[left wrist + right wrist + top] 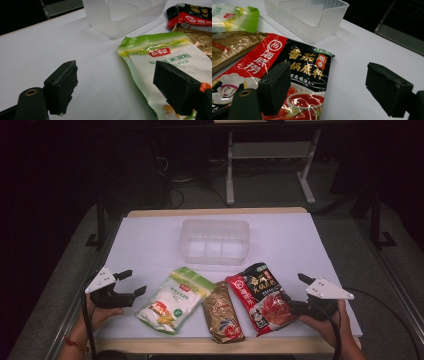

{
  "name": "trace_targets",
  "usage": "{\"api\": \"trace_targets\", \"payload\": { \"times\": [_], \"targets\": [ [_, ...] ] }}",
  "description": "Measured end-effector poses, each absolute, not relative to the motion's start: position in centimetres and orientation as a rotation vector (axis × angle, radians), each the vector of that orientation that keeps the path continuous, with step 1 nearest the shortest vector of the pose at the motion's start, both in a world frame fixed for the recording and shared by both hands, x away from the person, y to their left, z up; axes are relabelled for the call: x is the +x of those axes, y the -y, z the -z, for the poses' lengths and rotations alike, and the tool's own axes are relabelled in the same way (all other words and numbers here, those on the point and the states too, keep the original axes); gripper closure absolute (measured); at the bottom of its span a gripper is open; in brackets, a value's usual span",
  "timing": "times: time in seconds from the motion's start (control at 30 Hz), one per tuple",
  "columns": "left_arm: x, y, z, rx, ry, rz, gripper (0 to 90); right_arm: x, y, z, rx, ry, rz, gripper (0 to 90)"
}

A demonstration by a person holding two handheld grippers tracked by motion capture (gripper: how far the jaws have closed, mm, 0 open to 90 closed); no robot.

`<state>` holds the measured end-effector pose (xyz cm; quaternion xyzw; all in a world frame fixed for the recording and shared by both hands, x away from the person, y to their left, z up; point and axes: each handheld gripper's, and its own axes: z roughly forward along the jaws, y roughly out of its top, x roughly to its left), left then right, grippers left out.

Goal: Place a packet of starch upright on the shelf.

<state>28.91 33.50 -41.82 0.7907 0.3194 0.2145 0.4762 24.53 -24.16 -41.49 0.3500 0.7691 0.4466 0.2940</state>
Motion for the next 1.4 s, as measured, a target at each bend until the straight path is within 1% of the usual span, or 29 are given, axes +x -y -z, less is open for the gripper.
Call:
{"api": "trace_targets", "payload": {
  "times": [0.27,0.47,0.5,0.6,0.7,0.73,0.8,0.83,0.93,0.97,1.0,1.03,1.2,1.27,1.4],
  "targets": [
    [28.6,-33.0,42.3,1.986,-0.771,-0.489,18.5,25.4,24.5,42.1,0.943,-2.069,-1.170,19.7],
    [29.7,-32.3,41.7,1.999,-0.778,-0.419,16.6,25.9,24.4,42.3,0.948,-2.081,-1.164,19.6],
    [30.2,-31.9,41.4,2.006,-0.764,-0.383,15.9,26.0,24.4,42.4,0.947,-2.084,-1.161,19.8],
    [31.2,-31.1,41.1,2.037,-0.736,-0.350,15.9,26.4,24.2,42.5,0.948,-2.093,-1.167,20.0],
    [32.5,-30.2,41.4,2.058,-0.741,-0.255,14.6,26.7,23.9,42.8,0.949,-2.119,-1.157,20.0],
    [32.5,-30.2,41.4,2.058,-0.741,-0.255,14.5,26.7,23.9,42.8,0.949,-2.119,-1.157,20.0],
    [33.6,-29.1,41.7,2.103,-0.730,-0.175,14.4,26.6,23.7,43.0,0.939,-2.138,-1.141,20.0],
    [33.8,-28.6,41.9,2.121,-0.728,-0.157,14.4,26.5,23.6,42.9,0.933,-2.140,-1.141,20.0],
    [34.5,-27.6,42.4,2.157,-0.722,-0.122,14.5,26.5,23.5,42.7,0.926,-2.137,-1.146,20.0],
    [34.9,-26.8,42.9,2.203,-0.729,-0.103,14.4,26.6,23.4,42.7,0.929,-2.135,-1.161,20.2],
    [34.9,-26.8,42.9,2.203,-0.729,-0.103,14.5,26.6,23.4,42.7,0.929,-2.135,-1.161,20.2],
    [35.5,-26.0,43.4,2.246,-0.720,-0.094,14.6,26.7,23.3,42.8,0.928,-2.147,-1.155,20.4],
    [36.6,-25.3,43.9,2.254,-0.749,-0.031,14.5,26.8,23.0,43.0,0.918,-2.184,-1.158,21.1],
    [37.1,-25.0,44.2,2.267,-0.759,0.025,13.8,26.7,22.9,43.2,0.905,-2.199,-1.145,21.4],
    [37.2,-25.0,44.2,2.273,-0.762,0.043,13.3,26.6,22.9,43.3,0.905,-2.213,-1.151,21.7]
  ]
}}
